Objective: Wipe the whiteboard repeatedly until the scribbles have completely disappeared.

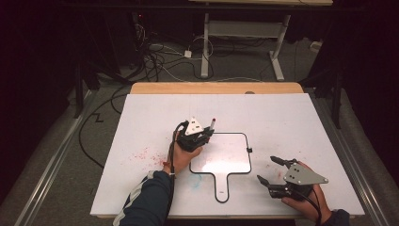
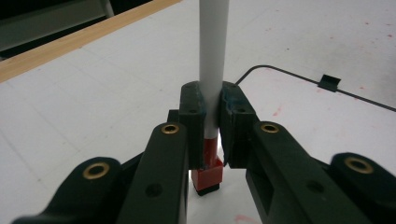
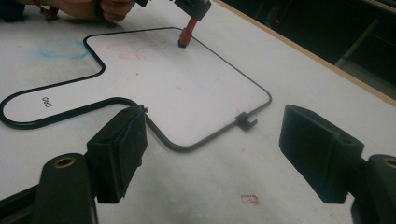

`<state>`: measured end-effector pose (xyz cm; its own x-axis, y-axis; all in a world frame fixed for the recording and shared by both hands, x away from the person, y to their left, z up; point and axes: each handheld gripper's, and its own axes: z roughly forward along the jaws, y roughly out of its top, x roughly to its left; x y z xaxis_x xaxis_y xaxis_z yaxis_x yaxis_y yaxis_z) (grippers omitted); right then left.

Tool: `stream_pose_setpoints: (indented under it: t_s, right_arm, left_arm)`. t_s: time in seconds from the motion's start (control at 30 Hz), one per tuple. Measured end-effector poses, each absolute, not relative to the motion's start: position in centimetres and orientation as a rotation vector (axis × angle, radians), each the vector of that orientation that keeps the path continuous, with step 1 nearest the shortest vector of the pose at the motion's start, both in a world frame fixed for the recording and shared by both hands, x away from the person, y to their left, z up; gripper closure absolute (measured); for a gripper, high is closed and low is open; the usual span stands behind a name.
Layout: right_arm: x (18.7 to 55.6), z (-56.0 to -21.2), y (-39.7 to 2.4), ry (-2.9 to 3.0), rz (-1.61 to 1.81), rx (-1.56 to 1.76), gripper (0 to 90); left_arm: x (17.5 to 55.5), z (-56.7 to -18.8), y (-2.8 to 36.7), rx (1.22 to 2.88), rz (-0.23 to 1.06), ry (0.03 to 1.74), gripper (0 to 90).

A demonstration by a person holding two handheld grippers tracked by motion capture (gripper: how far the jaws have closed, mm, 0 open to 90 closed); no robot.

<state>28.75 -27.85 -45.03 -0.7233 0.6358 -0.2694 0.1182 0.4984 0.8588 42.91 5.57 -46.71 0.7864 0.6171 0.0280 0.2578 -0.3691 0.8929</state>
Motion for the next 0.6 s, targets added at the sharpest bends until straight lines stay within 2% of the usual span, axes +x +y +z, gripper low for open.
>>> stream_pose_setpoints:
  t_s: [0.2,0.37,0.6]
  right_arm:
    - [28.7,-45.1,-27.9,2.175,1.184,0.620,23.8]
    - [28.8,-45.0,-28.0,2.170,1.188,0.617,23.9]
    - [28.7,-44.9,-27.9,2.171,1.188,0.611,24.0]
  left_arm:
    - [43.1,-46.7,6.3,1.958,0.468,0.659,79.0]
    - [43.0,-46.6,7.5,1.962,0.472,0.726,79.0]
    - [41.9,-46.6,7.0,1.954,0.397,0.719,79.0]
